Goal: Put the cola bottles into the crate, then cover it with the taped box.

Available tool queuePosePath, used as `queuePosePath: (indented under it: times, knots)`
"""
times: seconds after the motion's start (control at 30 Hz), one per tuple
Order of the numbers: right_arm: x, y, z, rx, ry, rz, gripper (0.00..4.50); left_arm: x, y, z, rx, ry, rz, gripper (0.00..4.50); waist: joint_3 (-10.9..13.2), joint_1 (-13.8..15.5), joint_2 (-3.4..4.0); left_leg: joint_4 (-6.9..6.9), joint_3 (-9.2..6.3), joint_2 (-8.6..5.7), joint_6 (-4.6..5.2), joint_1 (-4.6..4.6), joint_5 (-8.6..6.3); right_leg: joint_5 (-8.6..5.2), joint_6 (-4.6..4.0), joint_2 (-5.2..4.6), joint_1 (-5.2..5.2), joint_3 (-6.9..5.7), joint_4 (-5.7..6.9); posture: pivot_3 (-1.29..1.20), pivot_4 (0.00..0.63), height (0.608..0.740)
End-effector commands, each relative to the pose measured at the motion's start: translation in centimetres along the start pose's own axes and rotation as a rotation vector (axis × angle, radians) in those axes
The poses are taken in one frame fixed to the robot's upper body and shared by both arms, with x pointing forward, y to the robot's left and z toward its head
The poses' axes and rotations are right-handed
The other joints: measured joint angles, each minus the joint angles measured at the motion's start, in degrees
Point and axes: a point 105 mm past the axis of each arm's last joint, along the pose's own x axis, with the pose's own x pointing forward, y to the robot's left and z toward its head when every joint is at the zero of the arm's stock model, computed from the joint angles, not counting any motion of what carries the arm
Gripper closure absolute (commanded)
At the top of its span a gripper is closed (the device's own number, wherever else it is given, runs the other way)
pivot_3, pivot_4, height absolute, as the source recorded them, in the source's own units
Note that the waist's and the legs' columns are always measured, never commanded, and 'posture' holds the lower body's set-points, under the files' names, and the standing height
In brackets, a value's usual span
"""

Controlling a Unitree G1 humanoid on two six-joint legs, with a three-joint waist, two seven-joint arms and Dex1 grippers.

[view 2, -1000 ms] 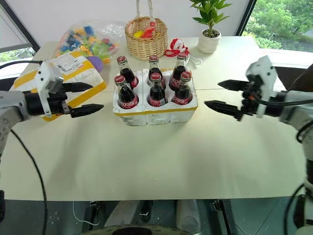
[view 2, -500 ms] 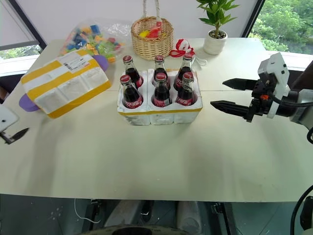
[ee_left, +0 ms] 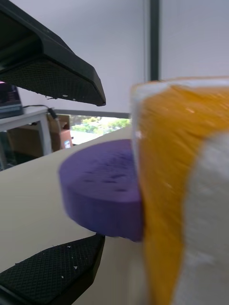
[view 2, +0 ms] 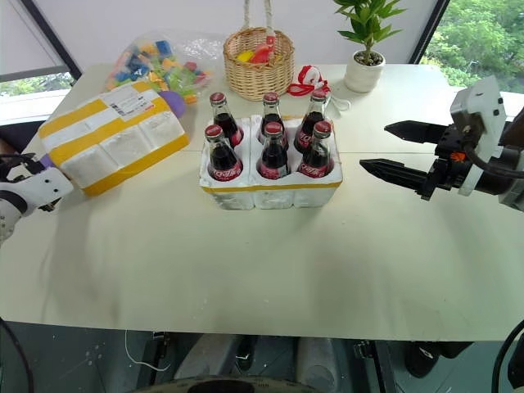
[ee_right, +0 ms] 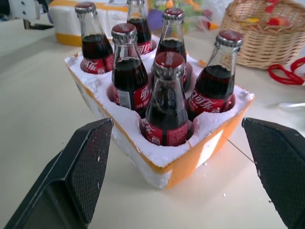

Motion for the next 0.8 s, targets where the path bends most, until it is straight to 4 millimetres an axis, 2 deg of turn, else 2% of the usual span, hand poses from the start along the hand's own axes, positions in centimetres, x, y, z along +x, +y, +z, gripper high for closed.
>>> queuePosePath:
  times: [0.03, 0.37, 0.47, 0.6, 0.67, 0.73, 0.8]
  knots:
    - [-0.9, 0.2, 1.6, -0.056, -0.029, -0.033, 0.06, 0.4, 0.3, -0.3, 0.023, 0.014, 0.011, 0.0, 0.0, 0.08, 0.0, 0.01, 0.01, 0.0, 0.0, 0.0, 0.0, 0.0, 0.0, 0.0, 0.0, 0.0, 0.0, 0.0, 0.15, 0.732]
    - [-1.7, -0.4, 2.0, -0.048, -0.056, -0.101, 0.06, 2.1, -0.5, 1.1, 0.003, 0.03, -0.009, 0.0, -0.02, 0.25, -0.05, 0.09, 0.01, -0.02, 0.05, 0.0, 0.01, 0.01, 0.02, -0.02, 0.04, -0.02, 0.03, 0.0, 0.15, 0.732]
    - [-1.8, -0.4, 2.1, -0.05, -0.056, -0.102, 0.0, 2.4, -0.6, 1.5, 0.0, 0.017, -0.017, 0.85, -0.02, 0.22, -0.05, 0.08, 0.01, -0.02, 0.06, 0.0, 0.02, 0.01, 0.02, -0.02, 0.03, -0.02, 0.04, 0.0, 0.15, 0.732]
    - [-2.1, -0.4, 1.8, -0.052, -0.044, -0.107, 0.0, 2.4, -0.4, 1.4, -0.014, 0.031, -0.011, 2.8, -0.04, 0.29, -0.05, 0.1, 0.02, -0.03, 0.06, 0.0, 0.02, 0.01, 0.02, -0.04, 0.04, -0.02, 0.04, 0.0, 0.15, 0.732]
    - [-2.5, -0.2, 1.6, -0.013, -0.035, -0.087, 0.0, 2.3, 0.0, 1.1, -0.007, 0.039, 0.002, 3.61, -0.05, 0.29, -0.06, 0.11, 0.02, -0.03, 0.07, 0.0, 0.01, 0.01, 0.02, -0.04, 0.05, -0.02, 0.04, 0.0, 0.15, 0.732]
    - [-2.8, 0.1, 1.5, 0.014, -0.033, -0.065, 0.0, 2.3, 0.6, 1.0, 0.002, 0.041, 0.015, 3.61, -0.05, 0.24, -0.06, 0.12, 0.03, -0.04, 0.08, 0.0, 0.01, 0.01, 0.02, -0.05, 0.06, -0.01, 0.04, 0.0, 0.15, 0.732]
    - [-3.1, -0.2, 1.0, -0.021, -0.003, -0.094, 0.0, 2.1, 2.3, 1.4, 0.02, 0.015, 0.056, 3.61, -0.06, 0.2, -0.07, 0.12, 0.04, -0.02, 0.09, 0.0, 0.01, 0.01, 0.02, -0.03, 0.05, -0.02, 0.04, 0.0, 0.15, 0.732]
